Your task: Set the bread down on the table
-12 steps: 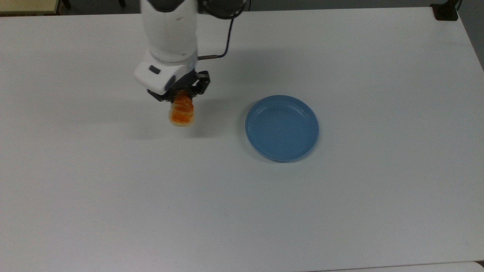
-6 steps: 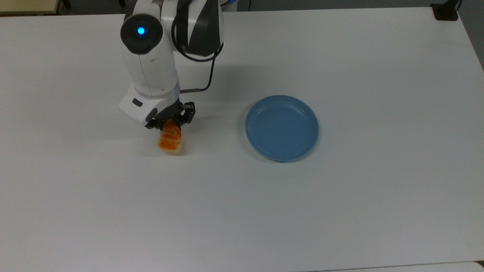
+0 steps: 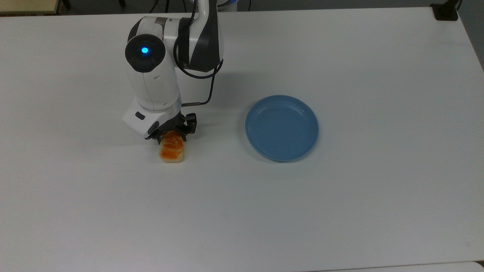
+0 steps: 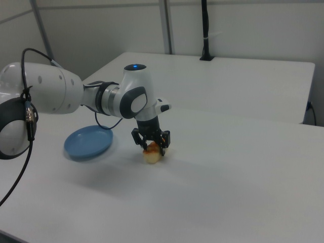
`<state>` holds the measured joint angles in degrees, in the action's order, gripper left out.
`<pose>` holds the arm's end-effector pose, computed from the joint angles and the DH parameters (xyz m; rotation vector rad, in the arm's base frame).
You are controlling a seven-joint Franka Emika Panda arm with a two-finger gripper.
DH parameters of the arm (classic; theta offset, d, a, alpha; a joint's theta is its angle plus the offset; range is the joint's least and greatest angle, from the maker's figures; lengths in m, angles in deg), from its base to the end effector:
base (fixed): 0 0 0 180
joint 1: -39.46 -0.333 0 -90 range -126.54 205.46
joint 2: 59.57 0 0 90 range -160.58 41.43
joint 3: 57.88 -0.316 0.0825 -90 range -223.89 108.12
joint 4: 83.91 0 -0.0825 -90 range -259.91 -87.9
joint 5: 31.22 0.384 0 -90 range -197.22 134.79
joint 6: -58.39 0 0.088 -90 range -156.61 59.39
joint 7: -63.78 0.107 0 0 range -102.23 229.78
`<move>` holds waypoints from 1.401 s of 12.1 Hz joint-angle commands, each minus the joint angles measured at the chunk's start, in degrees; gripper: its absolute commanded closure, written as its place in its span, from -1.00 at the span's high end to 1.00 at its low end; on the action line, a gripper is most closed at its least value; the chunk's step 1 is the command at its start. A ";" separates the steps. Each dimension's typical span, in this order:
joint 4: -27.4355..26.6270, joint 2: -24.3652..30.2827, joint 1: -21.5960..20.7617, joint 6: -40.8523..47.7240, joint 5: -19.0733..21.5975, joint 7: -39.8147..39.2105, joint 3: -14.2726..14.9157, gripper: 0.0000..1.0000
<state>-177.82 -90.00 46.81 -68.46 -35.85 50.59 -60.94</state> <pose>0.6850 -0.0586 0.3126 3.0812 0.3005 0.0595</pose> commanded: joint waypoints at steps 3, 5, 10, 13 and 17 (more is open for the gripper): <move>0.05 6.14 0.65 4.29 0.33 6.23 0.51 1.00; 0.14 12.99 0.83 13.16 0.77 9.23 0.51 1.00; 0.23 28.81 0.83 28.91 8.06 13.70 3.75 1.00; 0.05 33.57 -2.50 34.72 7.89 17.83 4.89 1.00; -0.04 34.12 -5.59 34.04 5.18 11.03 6.23 1.00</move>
<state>-175.92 -56.85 43.27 -33.94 -28.79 66.56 -56.15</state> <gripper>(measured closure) 0.000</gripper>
